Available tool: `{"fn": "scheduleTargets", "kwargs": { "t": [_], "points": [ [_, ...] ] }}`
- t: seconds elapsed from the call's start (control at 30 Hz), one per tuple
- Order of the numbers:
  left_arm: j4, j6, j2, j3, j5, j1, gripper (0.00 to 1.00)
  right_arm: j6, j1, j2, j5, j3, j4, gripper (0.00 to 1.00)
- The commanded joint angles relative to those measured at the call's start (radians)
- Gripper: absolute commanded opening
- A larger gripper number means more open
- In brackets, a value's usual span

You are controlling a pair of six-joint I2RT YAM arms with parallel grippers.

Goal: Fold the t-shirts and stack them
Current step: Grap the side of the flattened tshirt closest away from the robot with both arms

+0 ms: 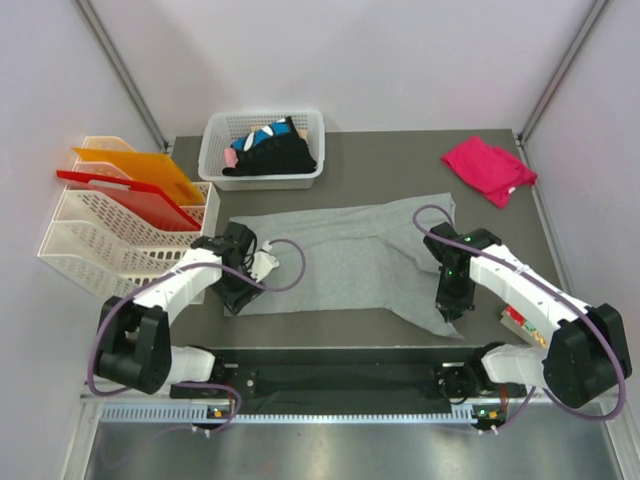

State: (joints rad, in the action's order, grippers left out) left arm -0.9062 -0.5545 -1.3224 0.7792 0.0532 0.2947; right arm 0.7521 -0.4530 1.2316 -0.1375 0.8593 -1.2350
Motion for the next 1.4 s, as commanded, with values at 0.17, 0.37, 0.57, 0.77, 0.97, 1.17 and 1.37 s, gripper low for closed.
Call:
{"fn": "scheduleTargets", "kwargs": {
  "t": [0.17, 0.37, 0.57, 0.77, 0.97, 1.17, 1.37],
  "points": [
    [0.003, -0.041, -0.032, -0.078, -0.021, -0.005, 0.55, 0.0, 0.008, 0.025, 0.003, 0.073, 0.022, 0.0],
    [0.085, -0.036, -0.107, -0.097, -0.009, -0.005, 0.54, 0.001, 0.008, 0.023, 0.006, 0.092, 0.014, 0.0],
    [0.113, -0.025, -0.155, -0.064, -0.01, -0.005, 0.48, 0.007, 0.008, 0.002, 0.013, 0.077, 0.015, 0.0],
    [0.125, -0.021, -0.127, -0.032, 0.007, -0.006, 0.52, 0.009, 0.008, -0.017, 0.027, 0.05, 0.026, 0.0],
    [0.174, 0.008, -0.104, -0.046, 0.022, -0.005, 0.54, 0.009, 0.008, -0.023, 0.035, 0.044, 0.031, 0.0],
    [0.256, 0.062, -0.106, -0.064, 0.02, -0.005, 0.46, 0.0, 0.008, -0.023, 0.041, 0.038, 0.04, 0.0],
    [0.262, 0.076, -0.144, -0.054, 0.007, -0.005, 0.34, -0.013, 0.008, -0.015, 0.039, 0.046, 0.035, 0.0]
  ]
}}
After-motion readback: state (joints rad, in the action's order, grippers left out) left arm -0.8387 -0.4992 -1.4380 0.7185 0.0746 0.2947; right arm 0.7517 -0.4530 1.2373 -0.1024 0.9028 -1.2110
